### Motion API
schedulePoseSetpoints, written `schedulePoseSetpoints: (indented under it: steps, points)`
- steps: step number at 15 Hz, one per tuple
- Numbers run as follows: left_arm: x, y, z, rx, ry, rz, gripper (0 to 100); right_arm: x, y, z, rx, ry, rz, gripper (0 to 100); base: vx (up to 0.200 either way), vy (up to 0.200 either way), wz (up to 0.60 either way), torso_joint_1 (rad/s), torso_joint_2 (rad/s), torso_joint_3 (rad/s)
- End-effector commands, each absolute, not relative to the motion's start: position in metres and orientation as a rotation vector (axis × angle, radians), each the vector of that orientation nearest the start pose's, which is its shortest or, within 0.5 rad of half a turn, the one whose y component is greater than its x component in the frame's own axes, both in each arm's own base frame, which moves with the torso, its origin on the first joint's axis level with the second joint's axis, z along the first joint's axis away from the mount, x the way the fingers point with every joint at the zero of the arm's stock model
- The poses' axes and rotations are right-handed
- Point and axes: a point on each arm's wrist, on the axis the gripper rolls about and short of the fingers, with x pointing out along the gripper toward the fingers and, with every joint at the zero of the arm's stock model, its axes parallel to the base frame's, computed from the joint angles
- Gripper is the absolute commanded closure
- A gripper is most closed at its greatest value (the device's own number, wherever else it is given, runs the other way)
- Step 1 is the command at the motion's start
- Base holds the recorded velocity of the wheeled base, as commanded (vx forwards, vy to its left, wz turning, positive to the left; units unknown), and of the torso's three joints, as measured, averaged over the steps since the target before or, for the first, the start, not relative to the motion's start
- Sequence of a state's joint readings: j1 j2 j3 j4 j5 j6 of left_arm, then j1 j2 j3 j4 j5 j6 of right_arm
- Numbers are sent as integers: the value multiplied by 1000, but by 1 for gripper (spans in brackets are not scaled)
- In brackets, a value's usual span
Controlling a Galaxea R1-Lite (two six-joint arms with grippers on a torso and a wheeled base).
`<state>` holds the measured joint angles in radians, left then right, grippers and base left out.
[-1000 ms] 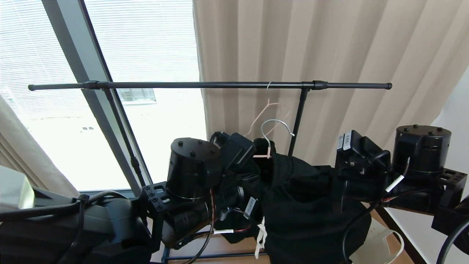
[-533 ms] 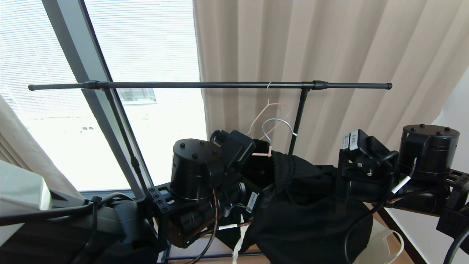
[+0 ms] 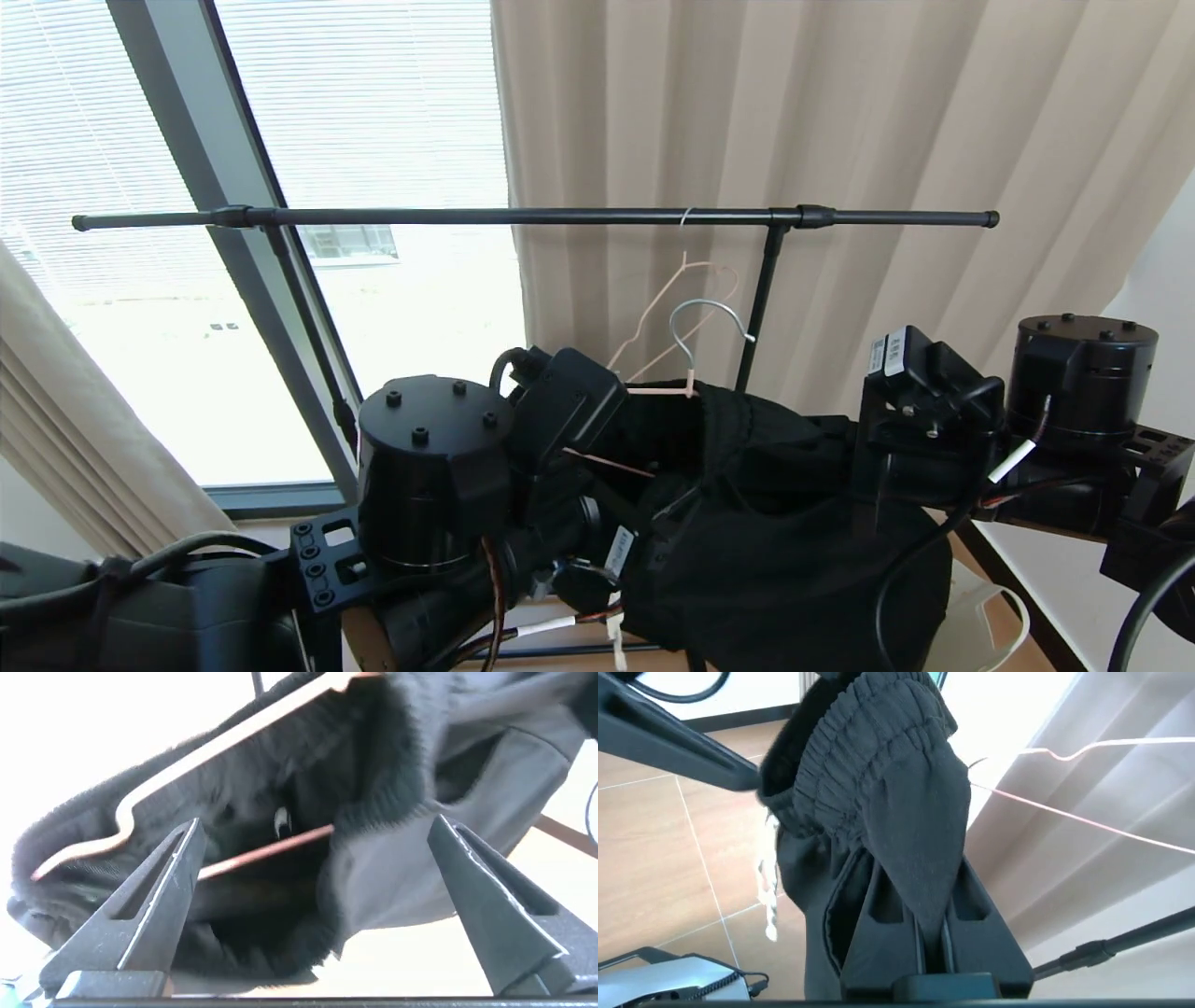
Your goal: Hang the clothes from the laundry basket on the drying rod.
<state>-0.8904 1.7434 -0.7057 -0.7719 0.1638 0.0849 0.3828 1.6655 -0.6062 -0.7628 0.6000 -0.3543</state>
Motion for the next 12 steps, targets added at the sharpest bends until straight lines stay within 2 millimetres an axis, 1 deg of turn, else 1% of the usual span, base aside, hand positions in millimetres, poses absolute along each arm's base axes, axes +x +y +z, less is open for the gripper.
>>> schedulePoseSetpoints:
  steps: [1,3,4,5,6,7,8,10,11,12]
  points:
    - [187,-227,162,212,189,-736,0,253,113,152,-287,139,1012,100,0,0,0,0,0,0]
    - [183,-222,167,205,177,-736,0,254,113,150,-286,147,1013,100,0,0,0,0,0,0]
    - [179,-215,170,202,168,-733,0,255,112,149,-285,152,1007,100,0,0,0,0,0,0]
    - [179,-215,171,201,168,-731,0,256,112,148,-284,154,1008,100,0,0,0,0,0,0]
    - [175,-199,176,203,153,-709,0,258,109,146,-272,157,1031,100,0,0,0,0,0,0]
    - [177,-192,177,214,149,-694,0,259,106,146,-269,155,1038,100,0,0,0,0,0,0]
    - [181,-180,180,237,127,-667,0,259,105,147,-262,149,1057,100,0,0,0,0,0,0]
    - [190,-161,185,259,99,-675,0,259,102,146,-254,150,1075,100,0,0,0,0,0,0]
    - [200,-144,189,265,77,-728,0,259,100,145,-244,150,1096,100,0,0,0,0,0,0]
    - [209,-131,188,266,74,-766,0,259,98,145,-236,145,1118,100,0,0,0,0,0,0]
